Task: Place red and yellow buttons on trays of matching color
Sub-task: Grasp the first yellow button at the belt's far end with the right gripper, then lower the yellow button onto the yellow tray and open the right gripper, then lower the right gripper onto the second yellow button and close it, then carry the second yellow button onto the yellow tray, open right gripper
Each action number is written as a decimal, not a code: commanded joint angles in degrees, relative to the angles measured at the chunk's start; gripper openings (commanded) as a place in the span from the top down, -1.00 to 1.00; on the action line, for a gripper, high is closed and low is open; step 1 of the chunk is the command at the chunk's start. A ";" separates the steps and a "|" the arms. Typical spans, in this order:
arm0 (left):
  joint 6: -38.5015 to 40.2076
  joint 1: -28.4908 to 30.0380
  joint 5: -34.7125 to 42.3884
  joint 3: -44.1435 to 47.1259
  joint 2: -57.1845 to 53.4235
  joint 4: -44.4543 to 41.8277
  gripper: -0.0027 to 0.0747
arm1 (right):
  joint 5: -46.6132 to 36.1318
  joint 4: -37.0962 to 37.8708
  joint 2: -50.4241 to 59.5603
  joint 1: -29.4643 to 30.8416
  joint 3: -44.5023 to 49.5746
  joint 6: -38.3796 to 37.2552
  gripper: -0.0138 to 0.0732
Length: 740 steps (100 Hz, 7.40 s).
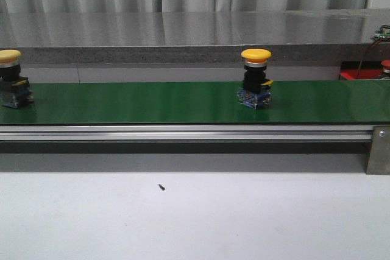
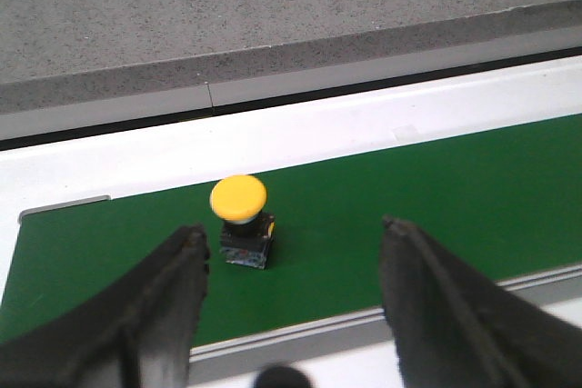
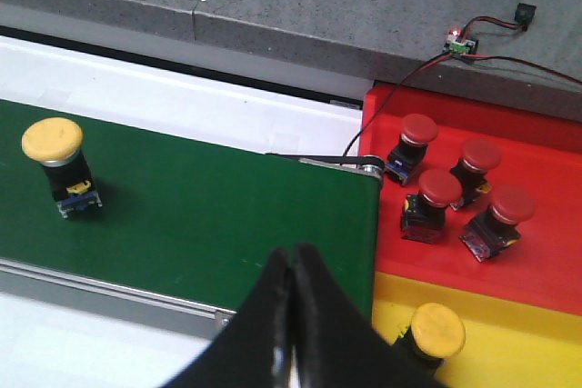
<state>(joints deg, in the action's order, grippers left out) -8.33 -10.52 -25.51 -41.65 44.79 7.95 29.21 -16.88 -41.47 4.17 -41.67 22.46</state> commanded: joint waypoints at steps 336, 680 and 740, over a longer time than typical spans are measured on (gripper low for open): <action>-0.04 -0.39 4.12 13.39 -22.70 -0.29 0.98 | 18.06 1.09 -56.67 27.90 -30.83 1.85 0.24; -0.04 -0.39 4.12 13.39 -22.70 -0.29 0.98 | 19.23 -1.49 -53.49 -8.90 -37.19 4.64 0.12; -0.04 -0.39 4.12 13.39 -22.70 -0.29 0.98 | 26.94 10.74 -54.71 -8.75 -37.19 -4.68 -0.59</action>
<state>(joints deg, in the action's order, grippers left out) -8.33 -10.52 -25.51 -26.72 21.75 7.22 55.50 -7.33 -97.56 -4.84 -77.00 18.62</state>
